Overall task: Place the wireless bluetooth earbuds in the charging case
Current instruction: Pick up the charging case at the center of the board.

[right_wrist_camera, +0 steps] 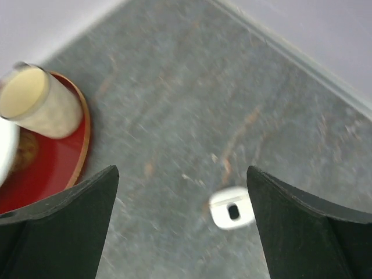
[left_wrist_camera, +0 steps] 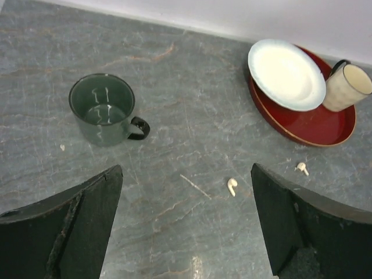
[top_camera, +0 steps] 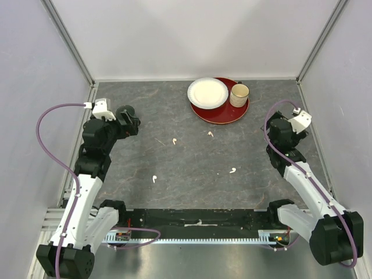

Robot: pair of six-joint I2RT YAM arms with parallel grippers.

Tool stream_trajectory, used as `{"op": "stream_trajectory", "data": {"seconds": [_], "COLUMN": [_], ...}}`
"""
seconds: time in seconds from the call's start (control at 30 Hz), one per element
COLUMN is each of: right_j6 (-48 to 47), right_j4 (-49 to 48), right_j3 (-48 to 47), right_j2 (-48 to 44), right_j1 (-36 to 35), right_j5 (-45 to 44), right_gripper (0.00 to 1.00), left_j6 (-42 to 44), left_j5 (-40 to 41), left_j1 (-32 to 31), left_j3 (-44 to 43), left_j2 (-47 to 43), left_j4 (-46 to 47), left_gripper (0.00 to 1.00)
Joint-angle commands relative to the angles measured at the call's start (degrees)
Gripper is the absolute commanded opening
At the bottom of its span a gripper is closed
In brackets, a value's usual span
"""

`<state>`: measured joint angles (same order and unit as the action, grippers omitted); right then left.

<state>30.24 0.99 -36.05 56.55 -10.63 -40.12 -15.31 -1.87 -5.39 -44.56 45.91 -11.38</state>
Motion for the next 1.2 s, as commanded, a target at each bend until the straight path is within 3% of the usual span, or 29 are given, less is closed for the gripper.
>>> {"op": "stream_trajectory", "data": {"seconds": [0.0,0.07,0.17,0.43,0.77,1.17], "right_j6": [8.3,9.9,12.5,14.7,22.0,30.9], "right_j4": [15.7,19.1,22.5,22.4,22.8,23.1], "right_j3": [-4.0,-6.1,-8.7,-8.9,-6.4,-7.5], "right_j2": [3.1,6.3,9.5,10.1,8.2,15.0], "right_j1": [0.8,2.2,5.5,20.2,22.2,22.3], "right_j5": [-0.9,1.1,7.0,25.6,26.0,29.4], "right_gripper": [0.98,0.98,0.98,0.98,0.94,0.87], "left_j6": [4.1,4.8,-4.2,-4.5,-5.0,-4.8], "left_j5": [-5.9,-10.0,-6.0,1.7,0.3,1.1], "left_j1": [0.0,-0.1,0.0,1.2,2.9,3.4], "left_j3": [-3.3,-2.8,-3.5,-4.1,-2.5,-1.8], "left_j2": [-0.8,-1.1,-0.5,-0.6,-1.9,-3.9], "left_j4": [-5.1,-6.4,-12.4,-16.4,-16.6,-16.6], "left_gripper": [0.98,0.98,0.98,1.0,1.0,1.0]}}
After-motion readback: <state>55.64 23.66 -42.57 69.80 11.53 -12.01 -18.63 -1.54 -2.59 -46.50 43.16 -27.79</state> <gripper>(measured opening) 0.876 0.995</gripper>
